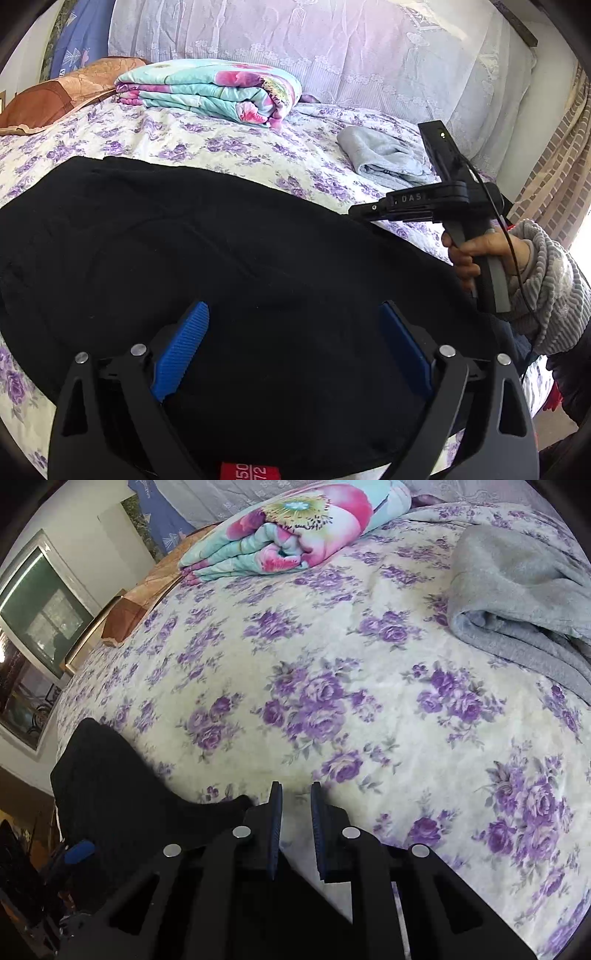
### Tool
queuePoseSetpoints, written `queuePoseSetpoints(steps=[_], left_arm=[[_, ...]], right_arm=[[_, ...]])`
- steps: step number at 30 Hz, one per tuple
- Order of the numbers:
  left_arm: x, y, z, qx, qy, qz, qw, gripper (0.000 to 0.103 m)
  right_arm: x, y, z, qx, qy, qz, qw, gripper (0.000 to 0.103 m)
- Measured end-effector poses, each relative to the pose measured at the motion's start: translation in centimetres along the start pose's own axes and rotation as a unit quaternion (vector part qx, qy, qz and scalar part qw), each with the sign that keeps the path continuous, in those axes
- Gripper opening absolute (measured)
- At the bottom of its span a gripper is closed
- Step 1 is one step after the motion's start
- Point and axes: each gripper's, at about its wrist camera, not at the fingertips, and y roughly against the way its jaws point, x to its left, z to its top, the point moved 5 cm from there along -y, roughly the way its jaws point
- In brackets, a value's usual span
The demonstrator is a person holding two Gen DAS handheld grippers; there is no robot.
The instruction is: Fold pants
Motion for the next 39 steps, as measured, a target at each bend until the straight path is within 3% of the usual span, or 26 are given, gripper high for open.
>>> queuePoseSetpoints(steps=[3, 6, 8, 9, 11, 12, 14, 18, 21, 23, 25, 27, 33, 36, 39], left_arm=[[0.1, 0.1, 0.1, 0.002, 0.008, -0.003, 1.0000, 0.091], [0.3, 0.1, 0.3, 0.005, 0.024, -0.004, 0.9997, 0.091], [0.2, -0.1, 0.3, 0.008, 0.026, 0.001, 0.9996, 0.091], [0.2, -0.2, 0.3, 0.008, 0.026, 0.003, 0.9996, 0.092], [0.1, -0.2, 0.4, 0.011, 0.030, 0.009, 0.9995, 0.092], [0.2, -0.3, 0.5, 0.013, 0.033, 0.010, 0.9993, 0.092], [0.4, -0.3, 0.7, 0.019, 0.041, 0.008, 0.9989, 0.092], [0.5, -0.6, 1.0, 0.022, 0.054, 0.001, 0.9983, 0.097], [0.2, -1.1, 1.0, 0.022, 0.043, 0.019, 0.9986, 0.098], [0.0, -1.2, 1.0, 0.026, 0.037, 0.028, 0.9986, 0.098], [0.2, -0.8, 1.2, 0.033, 0.041, 0.025, 0.9983, 0.098], [1.2, 0.8, 1.6, 0.024, 0.066, 0.031, 0.9970, 0.098], [6.7, 7.3, 2.1, -0.053, 0.153, 0.074, 0.9840, 0.098], [7.7, 9.1, 1.3, -0.073, 0.187, 0.059, 0.9779, 0.098], [6.1, 8.7, 0.7, -0.067, 0.180, 0.037, 0.9807, 0.098]], right_arm=[[2.2, 2.5, -0.7, -0.027, 0.012, 0.055, 0.998, 0.017], [4.7, 2.5, -2.3, -0.001, 0.035, 0.089, 0.995, 0.018], [4.6, 0.7, -3.0, 0.023, 0.033, 0.067, 0.997, 0.015], [4.0, -0.3, -2.9, 0.021, 0.032, 0.041, 0.998, 0.011], [3.3, -0.8, -2.1, 0.004, 0.023, 0.034, 0.999, 0.011], [2.9, -0.2, -1.6, -0.013, 0.004, 0.028, 1.000, 0.017], [3.6, 1.5, -1.5, -0.035, -0.001, 0.046, 0.998, 0.017], [4.7, 1.8, -2.7, -0.023, 0.021, 0.024, 0.999, 0.040], [3.2, -0.8, -2.7, -0.006, 0.002, 0.005, 1.000, 0.038], [1.9, 0.9, -2.1, -0.042, -0.023, -0.028, 0.998, 0.041], [1.6, 4.2, -1.9, -0.086, -0.025, -0.017, 0.996, 0.044], [0.9, 8.6, -2.6, -0.124, -0.031, -0.007, 0.992, 0.059], [-3.9, 22.8, -10.4, -0.242, -0.060, 0.000, 0.968, 0.080], [-8.5, 28.1, -17.3, -0.280, -0.134, -0.012, 0.950, 0.083], [-13.5, 30.9, -25.4, -0.289, -0.236, -0.044, 0.927, 0.083]])
